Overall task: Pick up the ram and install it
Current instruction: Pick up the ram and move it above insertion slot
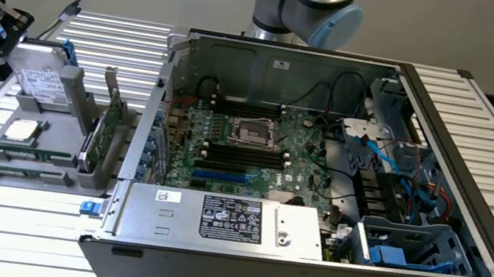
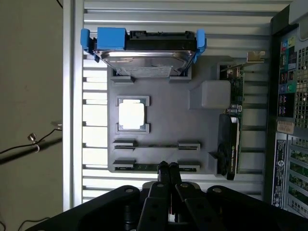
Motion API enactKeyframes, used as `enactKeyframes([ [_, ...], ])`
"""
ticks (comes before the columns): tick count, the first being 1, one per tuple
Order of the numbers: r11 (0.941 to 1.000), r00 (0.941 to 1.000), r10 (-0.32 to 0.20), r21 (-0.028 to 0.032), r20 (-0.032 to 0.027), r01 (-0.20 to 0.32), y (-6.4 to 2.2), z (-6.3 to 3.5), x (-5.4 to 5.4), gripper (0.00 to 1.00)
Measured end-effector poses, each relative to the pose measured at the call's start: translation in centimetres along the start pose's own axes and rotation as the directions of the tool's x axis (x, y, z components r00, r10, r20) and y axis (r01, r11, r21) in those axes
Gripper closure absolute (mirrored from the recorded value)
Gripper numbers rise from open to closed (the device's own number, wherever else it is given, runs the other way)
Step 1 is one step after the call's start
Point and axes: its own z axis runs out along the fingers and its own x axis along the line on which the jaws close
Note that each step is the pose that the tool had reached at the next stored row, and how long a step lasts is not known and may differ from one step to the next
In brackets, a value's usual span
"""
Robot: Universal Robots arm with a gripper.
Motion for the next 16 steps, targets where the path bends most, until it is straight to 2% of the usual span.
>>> enactKeyframes([
  [12, 1.0, 1.0, -0.002, -0.0001, 0.0007, 0.002, 0.0, 0.0, 0.0, 0.9],
  [16, 0.9995, 0.9995, -0.03, 0.0005, -0.0001, 0.03, 0.0, -0.01, 0.01, 0.9],
])
